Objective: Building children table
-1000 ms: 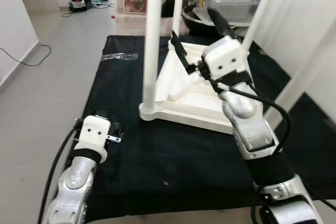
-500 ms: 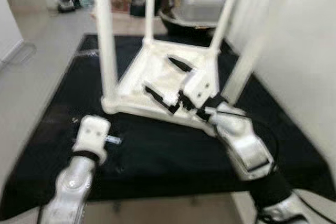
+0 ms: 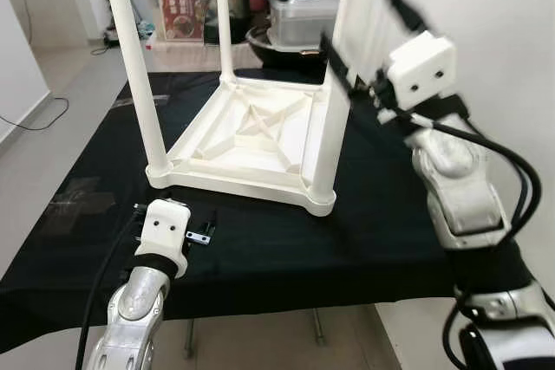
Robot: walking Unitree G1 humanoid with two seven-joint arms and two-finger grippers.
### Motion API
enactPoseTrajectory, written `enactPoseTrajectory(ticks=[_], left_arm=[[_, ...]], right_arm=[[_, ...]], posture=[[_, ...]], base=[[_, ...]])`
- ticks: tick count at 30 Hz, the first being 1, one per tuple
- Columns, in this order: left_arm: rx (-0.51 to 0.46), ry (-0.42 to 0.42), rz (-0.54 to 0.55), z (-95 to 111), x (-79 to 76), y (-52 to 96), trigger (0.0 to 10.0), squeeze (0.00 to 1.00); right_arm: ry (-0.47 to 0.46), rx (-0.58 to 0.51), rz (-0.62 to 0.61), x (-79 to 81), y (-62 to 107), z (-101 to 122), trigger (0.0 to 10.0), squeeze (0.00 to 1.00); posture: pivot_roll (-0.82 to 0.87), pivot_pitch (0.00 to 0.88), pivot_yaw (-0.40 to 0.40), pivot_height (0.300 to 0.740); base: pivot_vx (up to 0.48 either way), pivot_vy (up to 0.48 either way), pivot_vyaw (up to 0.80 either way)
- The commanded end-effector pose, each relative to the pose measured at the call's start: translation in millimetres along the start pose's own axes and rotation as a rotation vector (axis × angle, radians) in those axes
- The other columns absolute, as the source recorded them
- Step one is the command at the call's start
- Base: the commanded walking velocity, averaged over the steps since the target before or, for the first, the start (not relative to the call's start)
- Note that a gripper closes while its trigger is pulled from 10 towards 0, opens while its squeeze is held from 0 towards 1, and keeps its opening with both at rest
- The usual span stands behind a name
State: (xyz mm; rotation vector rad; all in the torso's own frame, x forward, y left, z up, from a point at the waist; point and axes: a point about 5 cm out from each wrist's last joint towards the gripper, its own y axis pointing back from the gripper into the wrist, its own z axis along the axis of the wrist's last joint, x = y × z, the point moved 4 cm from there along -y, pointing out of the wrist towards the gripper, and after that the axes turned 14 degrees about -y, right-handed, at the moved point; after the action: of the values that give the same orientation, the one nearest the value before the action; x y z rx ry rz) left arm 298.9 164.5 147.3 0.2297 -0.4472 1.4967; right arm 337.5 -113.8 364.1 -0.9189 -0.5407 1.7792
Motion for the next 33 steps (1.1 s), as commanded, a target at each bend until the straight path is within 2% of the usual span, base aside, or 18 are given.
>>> enactPoseTrajectory(ticks=[1, 2, 5, 6, 9, 10, 11, 13, 15, 17, 18, 19, 20, 21, 22, 29, 31, 33], left_arm=[[0.005, -0.001, -0.004, -2.5, -0.6, -0.7, 10.0, 0.00], [0.005, -0.001, -0.004, -2.5, -0.6, -0.7, 10.0, 0.00], [0.004, 0.000, 0.003, -2.7, -0.1, -0.3, 10.0, 0.00], [0.004, 0.000, 0.003, -2.7, -0.1, -0.3, 10.0, 0.00], [0.004, 0.003, 0.005, -3.6, 0.6, 0.0, 10.0, 0.00], [0.004, 0.003, 0.005, -3.6, 0.6, 0.0, 10.0, 0.00], [0.004, 0.004, 0.003, -3.5, 0.2, -0.3, 10.0, 0.00], [0.004, 0.004, 0.003, -3.5, 0.2, -0.3, 10.0, 0.00], [0.003, 0.005, 0.001, -3.1, -0.8, -0.8, 10.0, 0.00], [0.003, 0.007, 0.001, -3.1, -1.6, -1.0, 10.0, 0.00], [0.003, 0.008, 0.001, -3.2, -2.0, -1.3, 10.0, 0.00], [0.003, 0.008, 0.001, -3.2, -2.0, -1.3, 10.0, 0.00], [0.003, 0.008, 0.001, -3.3, -2.3, -1.4, 10.0, 0.00], [0.004, 0.009, 0.000, -3.6, -2.7, -1.5, 10.0, 0.00], [0.005, 0.011, -0.001, -3.8, -3.1, -1.6, 10.0, 0.00], [0.006, 0.013, -0.005, -4.8, -4.2, -1.3, 10.0, 0.00], [0.010, 0.018, -0.007, -5.6, -4.7, -1.1, 10.0, 0.00], [0.010, 0.019, -0.007, -5.8, -4.8, -1.1, 10.0, 0.00]], right_arm=[[-0.054, 0.134, -0.103, -8.4, 1.2, -25.7, 10.0, 0.00], [-0.054, 0.134, -0.103, -8.4, 1.2, -25.7, 10.0, 0.00], [-0.159, 0.279, -0.184, -10.5, 5.3, -48.9, 10.0, 0.00], [-0.159, 0.279, -0.184, -10.5, 5.3, -48.9, 10.0, 0.00], [-0.258, 0.351, -0.241, -19.1, 5.5, -62.9, 10.0, 0.00], [-0.258, 0.351, -0.241, -19.1, 5.5, -62.9, 10.0, 0.00], [-0.264, 0.354, -0.275, -27.1, 3.4, -65.6, 10.0, 0.00], [-0.264, 0.354, -0.275, -27.1, 3.4, -65.6, 10.0, 0.00], [-0.267, 0.332, -0.336, -42.9, -2.9, -65.7, 10.0, 0.00], [-0.285, 0.312, -0.357, -48.5, -7.4, -64.2, 10.0, 0.00], [-0.295, 0.312, -0.355, -48.9, -9.3, -63.4, 3.6, 0.00], [-0.295, 0.312, -0.355, -48.9, -9.3, -63.4, 3.6, 0.00], [-0.302, 0.314, -0.352, -48.9, -10.4, -62.8, 1.2, 0.00], [-0.314, 0.325, -0.348, -48.7, -11.6, -62.5, 1.2, 0.00], [-0.330, 0.335, -0.329, -46.7, -13.4, -62.0, 0.0, 0.00], [-0.414, 0.392, -0.312, -41.3, -13.4, -67.8, 0.0, 0.00], [-0.520, 0.495, -0.328, -39.6, -7.0, -82.8, 0.0, 0.00], [-0.540, 0.521, -0.350, -42.3, -4.6, -87.5, 0.0, 0.00]], posture=[[0.02, 0.000, -0.064, 0.740], [0.02, 0.000, -0.064, 0.740], [0.03, 0.000, -0.067, 0.740], [0.03, 0.000, -0.067, 0.740], [0.02, 0.000, -0.067, 0.740], [0.02, 0.000, -0.067, 0.740], [0.02, 0.000, -0.068, 0.740], [0.02, 0.000, -0.068, 0.740], [0.02, 0.000, -0.067, 0.740], [0.02, 0.000, -0.067, 0.740], [0.02, 0.000, -0.069, 0.740], [0.02, 0.000, -0.069, 0.740], [0.02, 0.000, -0.069, 0.740], [0.02, 0.000, -0.069, 0.740], [0.02, 0.000, -0.069, 0.740], [0.02, 0.000, -0.069, 0.740], [0.01, 0.000, -0.069, 0.740], [0.01, 0.000, -0.069, 0.740]], base=[[0.000, 0.000, 0.00], [0.000, 0.000, 0.00], [0.000, 0.000, 0.00], [0.000, 0.000, 0.00], [0.000, 0.000, 0.00], [0.000, 0.000, 0.00], [0.000, 0.000, 0.00], [0.000, 0.000, 0.00], [0.000, 0.000, 0.00], [0.000, 0.000, 0.00], [0.000, 0.000, 0.00], [0.000, 0.000, 0.00], [0.000, 0.000, 0.00], [0.000, 0.000, 0.00], [0.000, 0.000, 0.00], [0.000, 0.000, 0.00], [0.000, 0.000, 0.00], [0.000, 0.000, 0.00]])
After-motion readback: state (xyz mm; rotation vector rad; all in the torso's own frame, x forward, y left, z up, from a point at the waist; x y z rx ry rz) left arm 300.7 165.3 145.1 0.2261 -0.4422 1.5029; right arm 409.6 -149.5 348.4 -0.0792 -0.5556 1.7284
